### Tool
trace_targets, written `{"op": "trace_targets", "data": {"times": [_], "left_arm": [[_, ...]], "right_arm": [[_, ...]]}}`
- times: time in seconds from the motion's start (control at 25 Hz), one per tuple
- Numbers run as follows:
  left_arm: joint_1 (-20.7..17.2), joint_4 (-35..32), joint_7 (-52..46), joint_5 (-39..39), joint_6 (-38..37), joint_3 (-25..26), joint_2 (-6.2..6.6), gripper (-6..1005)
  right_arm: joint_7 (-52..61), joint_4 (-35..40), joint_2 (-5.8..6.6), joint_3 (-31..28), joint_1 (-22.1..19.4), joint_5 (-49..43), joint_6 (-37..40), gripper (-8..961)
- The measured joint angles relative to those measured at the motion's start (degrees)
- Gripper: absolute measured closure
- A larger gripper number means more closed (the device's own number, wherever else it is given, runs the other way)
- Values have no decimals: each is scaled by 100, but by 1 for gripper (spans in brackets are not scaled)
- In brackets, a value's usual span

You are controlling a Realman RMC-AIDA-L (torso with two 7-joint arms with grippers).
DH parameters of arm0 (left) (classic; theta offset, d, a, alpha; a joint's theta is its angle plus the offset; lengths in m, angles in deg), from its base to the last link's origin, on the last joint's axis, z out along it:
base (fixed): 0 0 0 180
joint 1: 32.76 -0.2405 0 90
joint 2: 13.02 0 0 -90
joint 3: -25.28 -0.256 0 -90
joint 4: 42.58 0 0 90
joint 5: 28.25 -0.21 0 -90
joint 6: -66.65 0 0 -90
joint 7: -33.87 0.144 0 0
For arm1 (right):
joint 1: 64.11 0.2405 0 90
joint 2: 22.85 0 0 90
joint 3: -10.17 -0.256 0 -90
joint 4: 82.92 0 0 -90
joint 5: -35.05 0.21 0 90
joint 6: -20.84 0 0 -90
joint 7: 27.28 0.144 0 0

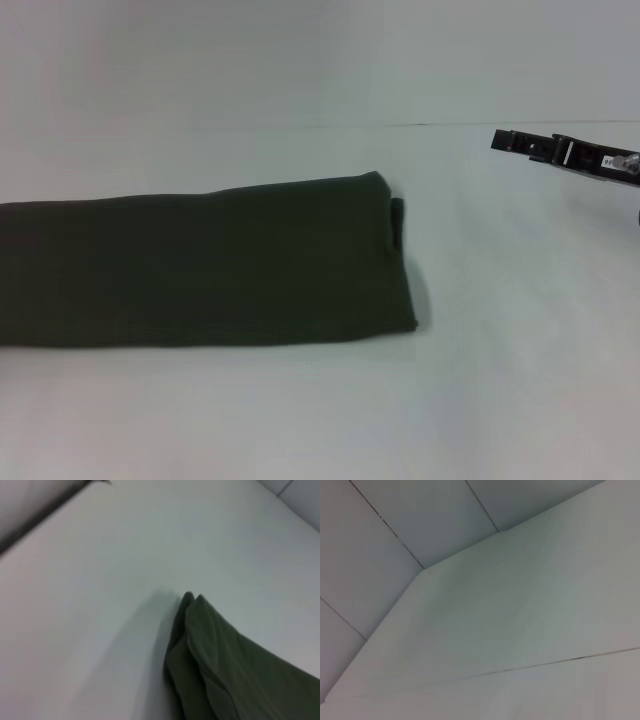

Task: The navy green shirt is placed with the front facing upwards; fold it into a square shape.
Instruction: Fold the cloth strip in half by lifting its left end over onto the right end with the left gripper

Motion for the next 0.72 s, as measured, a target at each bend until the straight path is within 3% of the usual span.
{"op": "trace_targets", "data": {"times": [0.72], "left_arm": [[24,-58,33,-6,-90,-66,42,956]], "right_arm": [[-39,0,-1,2,-142,-3,122,94]]}}
